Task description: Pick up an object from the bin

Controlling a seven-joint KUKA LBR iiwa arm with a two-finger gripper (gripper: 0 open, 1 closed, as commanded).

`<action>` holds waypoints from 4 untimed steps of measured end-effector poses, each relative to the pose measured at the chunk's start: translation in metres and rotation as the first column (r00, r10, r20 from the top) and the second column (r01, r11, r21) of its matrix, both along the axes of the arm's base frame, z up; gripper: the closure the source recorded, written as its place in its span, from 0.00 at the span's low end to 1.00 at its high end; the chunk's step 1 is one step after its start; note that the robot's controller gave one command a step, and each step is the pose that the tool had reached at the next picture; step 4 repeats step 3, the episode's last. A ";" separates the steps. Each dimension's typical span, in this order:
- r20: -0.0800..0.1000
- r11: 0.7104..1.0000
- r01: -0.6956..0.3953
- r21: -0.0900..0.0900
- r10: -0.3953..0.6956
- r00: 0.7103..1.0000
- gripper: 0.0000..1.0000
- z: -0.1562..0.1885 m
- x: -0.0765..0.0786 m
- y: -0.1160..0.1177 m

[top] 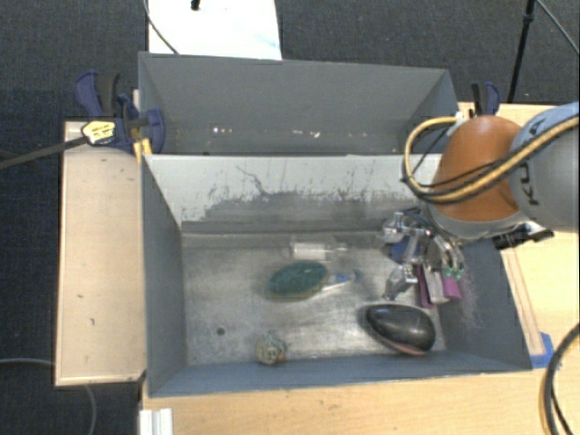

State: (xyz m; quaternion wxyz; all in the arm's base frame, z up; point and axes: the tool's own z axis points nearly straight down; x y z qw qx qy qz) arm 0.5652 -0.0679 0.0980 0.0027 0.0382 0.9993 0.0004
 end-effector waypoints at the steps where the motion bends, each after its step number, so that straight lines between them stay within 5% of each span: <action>1: 0.002 1.000 0.005 -0.002 -0.005 1.000 0.00 -0.025 0.030 0.059; 2: 0.011 1.000 0.008 -0.001 -0.008 1.000 1.00 -0.022 0.031 0.056; 3: 0.006 0.998 -0.060 -0.002 0.060 0.998 1.00 0.156 0.004 0.046; 4: 0.006 0.998 -0.060 -0.002 0.060 0.998 1.00 0.156 0.004 0.046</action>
Offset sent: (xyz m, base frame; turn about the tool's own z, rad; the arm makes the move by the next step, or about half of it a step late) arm 0.0265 0.0565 -0.0280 0.0091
